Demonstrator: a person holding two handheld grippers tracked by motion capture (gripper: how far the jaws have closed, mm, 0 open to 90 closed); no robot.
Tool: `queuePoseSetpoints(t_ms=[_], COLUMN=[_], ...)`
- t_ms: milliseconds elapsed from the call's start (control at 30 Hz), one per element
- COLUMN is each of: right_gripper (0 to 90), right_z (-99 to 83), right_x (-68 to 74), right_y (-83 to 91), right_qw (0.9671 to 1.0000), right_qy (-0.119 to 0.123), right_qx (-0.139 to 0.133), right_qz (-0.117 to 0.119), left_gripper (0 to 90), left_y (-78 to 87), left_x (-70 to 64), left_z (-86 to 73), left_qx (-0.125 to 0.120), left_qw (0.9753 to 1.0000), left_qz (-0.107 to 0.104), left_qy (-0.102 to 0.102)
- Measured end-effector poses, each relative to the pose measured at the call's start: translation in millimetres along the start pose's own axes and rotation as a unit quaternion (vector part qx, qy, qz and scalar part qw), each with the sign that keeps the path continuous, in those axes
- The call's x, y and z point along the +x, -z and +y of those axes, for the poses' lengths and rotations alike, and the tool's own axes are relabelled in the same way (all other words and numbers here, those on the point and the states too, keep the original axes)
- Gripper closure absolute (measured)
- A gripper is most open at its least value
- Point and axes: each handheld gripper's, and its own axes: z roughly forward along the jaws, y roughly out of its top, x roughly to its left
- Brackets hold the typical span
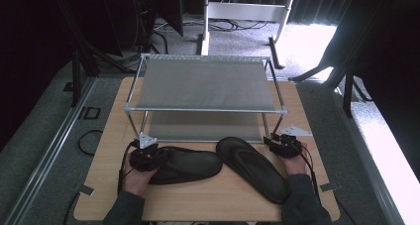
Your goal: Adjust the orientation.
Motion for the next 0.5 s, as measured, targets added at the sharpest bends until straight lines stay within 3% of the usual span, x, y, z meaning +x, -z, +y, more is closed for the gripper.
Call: queuePoseSetpoints(t_ms=[233,367,500], right_gripper=[59.4,61.2,66.3], right_z=[-0.2,0.1,0.2], right_x=[0.9,1.4,1.2], right_y=[-0.8,-1.4,-0.7], right_qw=[1.0,1.0,1.0], right_qy=[0.003,0.004,0.006], right_qx=[0.001,0.001,0.0], right_qz=[0.004,0.002,-0.004], left_gripper=[43.3,37.7,33.7], left_y=[-16.3,-9.6,3.4], left_x=[-2.8,-0.5,-2.2], left_z=[8.1,8.9,11.1], left_qx=[0.003,-0.025,-0.044], left_qw=[0.9999,0.9989,0.9975], left_qz=[-0.001,-0.017,-0.014], left_qy=[0.014,0.037,0.053])
